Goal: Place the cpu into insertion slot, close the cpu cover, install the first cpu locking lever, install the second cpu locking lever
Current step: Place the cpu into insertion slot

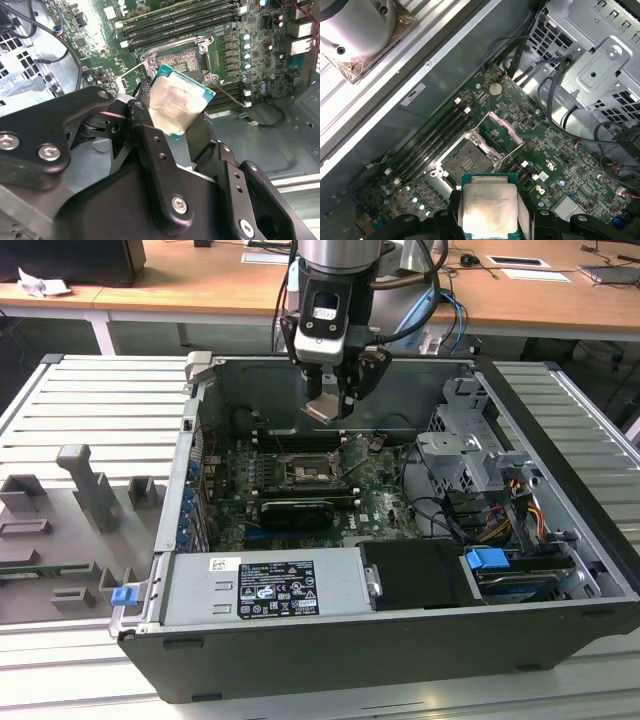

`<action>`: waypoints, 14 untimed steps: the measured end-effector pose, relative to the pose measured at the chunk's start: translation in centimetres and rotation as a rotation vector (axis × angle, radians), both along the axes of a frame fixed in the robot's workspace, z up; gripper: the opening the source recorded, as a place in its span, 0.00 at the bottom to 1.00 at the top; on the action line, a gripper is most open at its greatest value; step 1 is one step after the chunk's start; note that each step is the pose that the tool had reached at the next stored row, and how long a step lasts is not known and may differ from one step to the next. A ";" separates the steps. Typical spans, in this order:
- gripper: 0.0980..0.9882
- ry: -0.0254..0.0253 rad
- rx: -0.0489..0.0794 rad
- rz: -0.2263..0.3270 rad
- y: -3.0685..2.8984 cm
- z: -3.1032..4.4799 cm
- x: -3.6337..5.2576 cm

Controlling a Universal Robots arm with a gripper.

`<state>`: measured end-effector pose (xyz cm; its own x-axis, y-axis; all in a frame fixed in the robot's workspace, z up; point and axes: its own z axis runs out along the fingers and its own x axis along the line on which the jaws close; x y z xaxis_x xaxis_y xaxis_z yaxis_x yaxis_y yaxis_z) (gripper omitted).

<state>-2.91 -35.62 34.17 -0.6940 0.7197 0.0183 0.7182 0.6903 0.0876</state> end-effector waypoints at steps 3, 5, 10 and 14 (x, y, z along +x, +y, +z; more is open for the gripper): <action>0.48 0.0000 0.000 -0.007 0.00 -0.08 0.00; 0.48 0.0000 0.000 -0.017 0.00 -0.11 0.00; 0.48 0.0000 0.000 -0.078 0.04 -0.28 0.00; 0.48 0.0000 0.000 -0.101 0.04 -0.36 0.00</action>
<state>-2.91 -35.58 33.81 -0.6183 0.7857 0.0183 0.7838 0.6147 0.0876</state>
